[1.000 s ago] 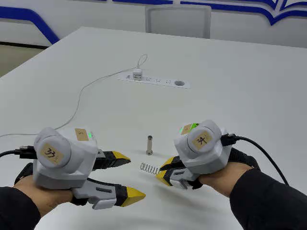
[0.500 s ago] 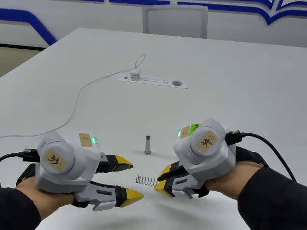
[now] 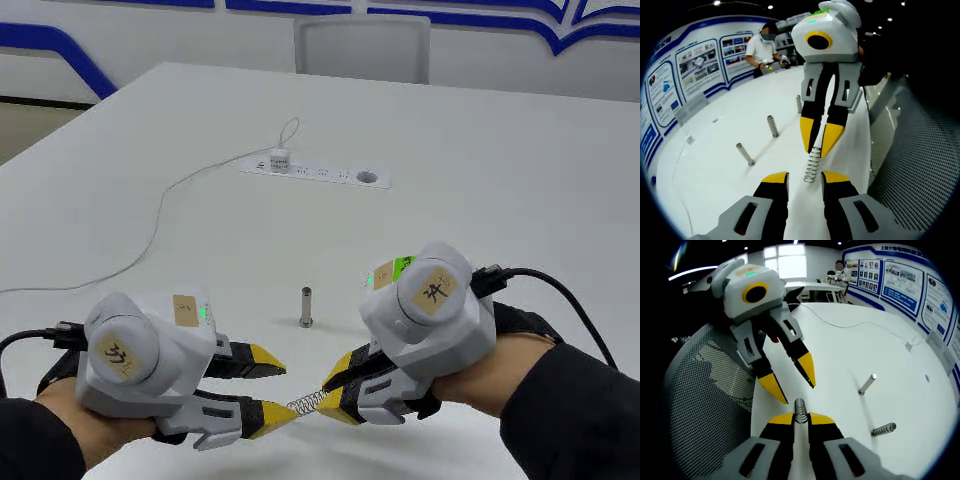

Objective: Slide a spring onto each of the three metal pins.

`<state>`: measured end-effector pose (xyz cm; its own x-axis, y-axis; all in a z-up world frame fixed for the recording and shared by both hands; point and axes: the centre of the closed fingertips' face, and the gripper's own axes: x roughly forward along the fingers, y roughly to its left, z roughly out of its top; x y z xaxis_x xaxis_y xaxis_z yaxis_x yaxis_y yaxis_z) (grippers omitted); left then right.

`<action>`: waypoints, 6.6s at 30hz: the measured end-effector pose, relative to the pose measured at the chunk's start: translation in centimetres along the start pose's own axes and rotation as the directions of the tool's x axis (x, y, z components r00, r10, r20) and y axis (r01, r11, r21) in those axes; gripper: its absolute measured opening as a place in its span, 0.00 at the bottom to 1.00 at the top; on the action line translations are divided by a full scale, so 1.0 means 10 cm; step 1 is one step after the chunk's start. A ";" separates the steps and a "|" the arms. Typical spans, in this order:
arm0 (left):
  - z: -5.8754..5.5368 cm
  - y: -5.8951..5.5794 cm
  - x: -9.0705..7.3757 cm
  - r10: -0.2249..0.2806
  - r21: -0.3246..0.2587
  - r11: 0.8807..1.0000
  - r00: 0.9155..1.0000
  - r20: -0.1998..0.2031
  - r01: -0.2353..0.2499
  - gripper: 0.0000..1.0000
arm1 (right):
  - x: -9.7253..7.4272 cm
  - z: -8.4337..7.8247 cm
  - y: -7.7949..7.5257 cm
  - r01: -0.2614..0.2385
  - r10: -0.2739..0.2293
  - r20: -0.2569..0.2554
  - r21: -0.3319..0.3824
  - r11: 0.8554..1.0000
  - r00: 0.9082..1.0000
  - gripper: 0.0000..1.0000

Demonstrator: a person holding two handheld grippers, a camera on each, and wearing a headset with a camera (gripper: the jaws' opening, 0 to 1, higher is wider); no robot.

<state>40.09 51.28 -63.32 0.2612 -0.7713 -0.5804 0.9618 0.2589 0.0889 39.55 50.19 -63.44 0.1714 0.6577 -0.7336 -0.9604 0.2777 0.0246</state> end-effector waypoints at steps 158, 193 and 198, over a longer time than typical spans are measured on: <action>0.19 0.42 -0.19 0.179 -0.222 0.965 0.968 0.175 -0.139 0.70 | -0.38 0.88 -1.18 0.308 -0.356 0.319 0.193 0.932 0.878 0.12; 0.15 0.42 -0.18 0.180 -0.242 0.960 0.971 0.158 -0.138 0.76 | 0.06 0.61 -1.33 0.289 -0.357 0.264 0.265 0.920 0.896 0.12; 0.15 0.42 -0.18 0.182 -0.244 0.960 0.971 0.158 -0.140 0.76 | 0.13 0.54 -1.32 0.285 -0.351 0.246 0.269 0.920 0.903 0.12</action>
<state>43.77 52.91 -60.69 0.4410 -0.7935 -0.4193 0.8665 0.4981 -0.0312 53.62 51.19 -61.05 0.5463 0.6685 -0.5046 -0.7756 0.6312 -0.0034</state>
